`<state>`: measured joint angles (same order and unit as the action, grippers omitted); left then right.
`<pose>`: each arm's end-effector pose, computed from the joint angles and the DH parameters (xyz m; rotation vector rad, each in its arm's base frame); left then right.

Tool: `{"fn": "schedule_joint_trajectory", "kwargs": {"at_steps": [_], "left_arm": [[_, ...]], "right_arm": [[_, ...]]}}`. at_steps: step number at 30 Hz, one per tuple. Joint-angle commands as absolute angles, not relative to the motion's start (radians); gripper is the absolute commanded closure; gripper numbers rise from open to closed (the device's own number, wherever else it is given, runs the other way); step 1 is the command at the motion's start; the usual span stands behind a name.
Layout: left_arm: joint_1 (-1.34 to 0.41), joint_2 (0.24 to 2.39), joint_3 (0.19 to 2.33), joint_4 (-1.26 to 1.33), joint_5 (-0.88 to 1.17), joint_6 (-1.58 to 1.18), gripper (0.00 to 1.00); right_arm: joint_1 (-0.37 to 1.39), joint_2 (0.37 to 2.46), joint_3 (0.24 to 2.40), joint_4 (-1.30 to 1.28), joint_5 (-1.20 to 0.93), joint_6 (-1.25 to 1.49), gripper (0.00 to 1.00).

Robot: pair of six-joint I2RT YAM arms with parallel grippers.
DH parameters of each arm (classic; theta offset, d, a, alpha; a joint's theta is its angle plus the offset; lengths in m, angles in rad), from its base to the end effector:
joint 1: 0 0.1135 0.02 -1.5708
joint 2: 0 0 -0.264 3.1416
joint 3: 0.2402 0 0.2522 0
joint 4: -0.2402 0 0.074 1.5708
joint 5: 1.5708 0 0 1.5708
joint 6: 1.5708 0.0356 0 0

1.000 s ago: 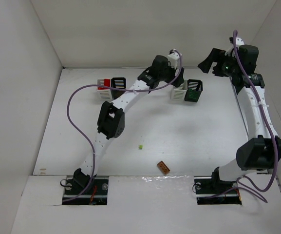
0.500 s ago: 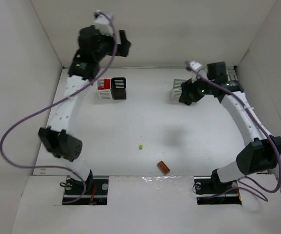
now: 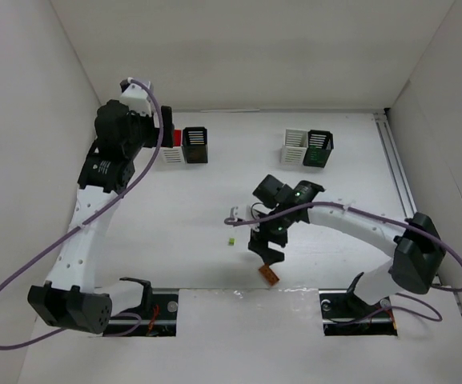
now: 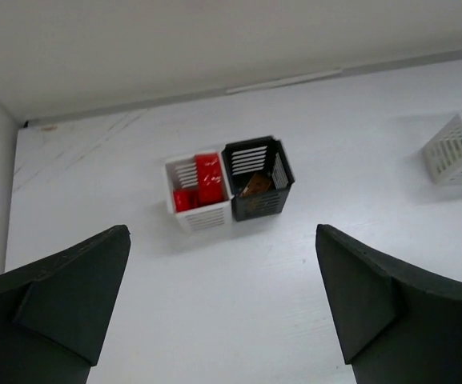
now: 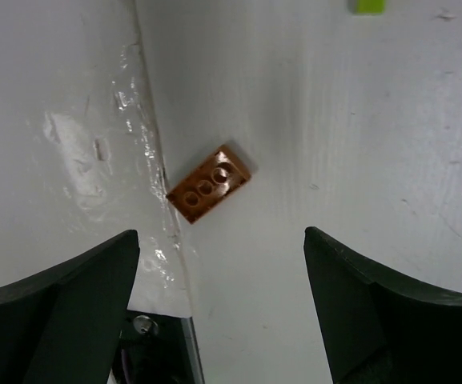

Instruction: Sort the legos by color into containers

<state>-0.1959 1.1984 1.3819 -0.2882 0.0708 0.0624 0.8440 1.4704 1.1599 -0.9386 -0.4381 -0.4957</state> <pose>0.2572 -0.0536 0.4516 0.2690 1.6560 -0.1600 0.1739 0.2183 0.2577 -1.8311 2.1479 0.6977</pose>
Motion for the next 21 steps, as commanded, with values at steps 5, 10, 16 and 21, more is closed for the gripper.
{"fn": "schedule_joint_trajectory", "kwargs": {"at_steps": [5, 10, 16, 21], "left_arm": [[-0.149, 1.092, 1.328, -0.287, -0.021, 0.095, 0.0], [-0.149, 1.072, 1.319, -0.287, -0.057, 0.106, 0.0], [-0.149, 1.063, 1.299, -0.268, -0.066, 0.115, 0.0], [-0.149, 1.063, 1.278, -0.238, -0.066, 0.115, 0.0]], "right_arm": [[0.956, 1.671, 1.223, -0.997, -0.42, -0.375, 0.11], [1.021, 1.755, 1.241, -0.968, -0.405, -0.203, 0.12], [1.043, 1.802, 1.229, -0.916, -0.215, -0.104, 0.07], [1.043, 1.816, 1.22, -0.893, -0.126, -0.068, 0.07]]}}
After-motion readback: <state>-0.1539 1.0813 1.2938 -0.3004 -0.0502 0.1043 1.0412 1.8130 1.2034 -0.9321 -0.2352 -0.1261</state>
